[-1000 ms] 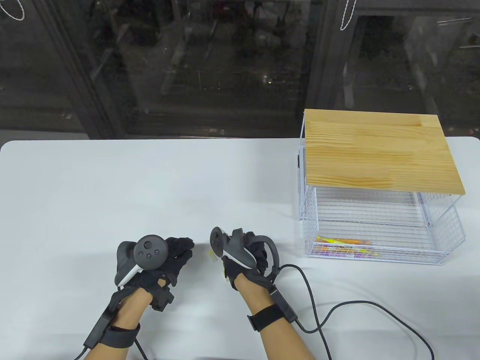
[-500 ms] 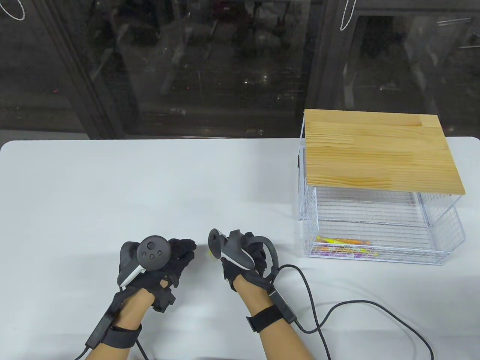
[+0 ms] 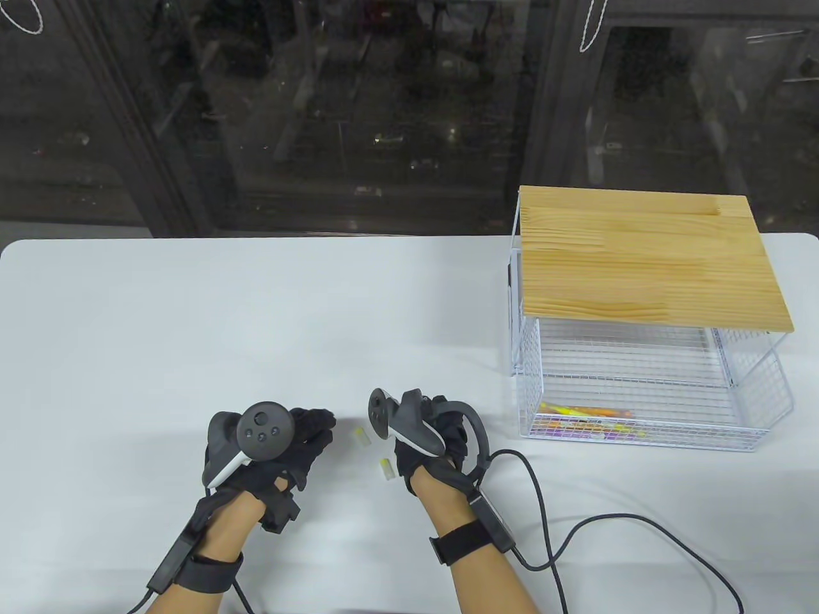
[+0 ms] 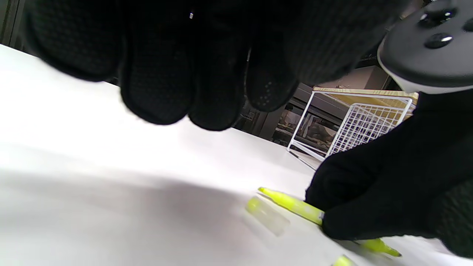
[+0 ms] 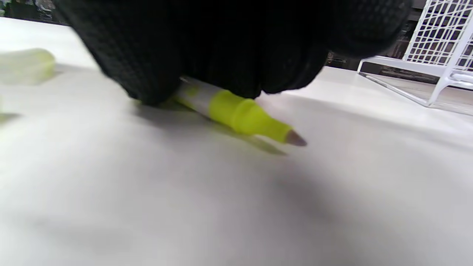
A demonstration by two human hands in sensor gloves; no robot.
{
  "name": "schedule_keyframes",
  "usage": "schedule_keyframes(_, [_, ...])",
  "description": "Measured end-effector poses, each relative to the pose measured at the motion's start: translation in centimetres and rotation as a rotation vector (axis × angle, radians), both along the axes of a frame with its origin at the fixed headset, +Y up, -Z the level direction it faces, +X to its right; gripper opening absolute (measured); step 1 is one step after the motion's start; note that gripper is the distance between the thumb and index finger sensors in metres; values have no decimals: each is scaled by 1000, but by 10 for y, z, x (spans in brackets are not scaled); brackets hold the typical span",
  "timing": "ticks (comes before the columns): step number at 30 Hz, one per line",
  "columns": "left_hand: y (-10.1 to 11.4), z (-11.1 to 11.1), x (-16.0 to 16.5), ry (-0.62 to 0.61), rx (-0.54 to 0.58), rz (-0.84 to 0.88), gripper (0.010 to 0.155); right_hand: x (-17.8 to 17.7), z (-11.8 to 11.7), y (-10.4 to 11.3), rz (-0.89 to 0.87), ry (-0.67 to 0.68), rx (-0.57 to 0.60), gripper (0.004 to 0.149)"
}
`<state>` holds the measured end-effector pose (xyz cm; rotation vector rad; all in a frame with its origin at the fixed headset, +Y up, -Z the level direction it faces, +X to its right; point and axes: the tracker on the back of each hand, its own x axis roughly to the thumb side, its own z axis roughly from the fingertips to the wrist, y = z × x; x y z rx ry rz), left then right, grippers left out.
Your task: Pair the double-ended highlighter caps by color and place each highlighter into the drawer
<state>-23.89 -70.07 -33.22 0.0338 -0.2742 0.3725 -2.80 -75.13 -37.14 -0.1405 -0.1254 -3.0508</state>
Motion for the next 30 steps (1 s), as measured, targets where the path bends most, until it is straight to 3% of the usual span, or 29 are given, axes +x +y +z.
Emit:
schedule_keyframes(5, [0, 0, 0, 2, 2, 5, 48, 6, 1, 3, -18, 24, 48, 41])
schedule_keyframes(22, [-1, 0, 2, -8, 13, -15, 48, 58, 18, 48, -305, 22, 178, 50])
schedule_keyframes(30, [-5, 1, 7, -27, 40, -59, 48, 66, 25, 49, -334, 25, 163, 50])
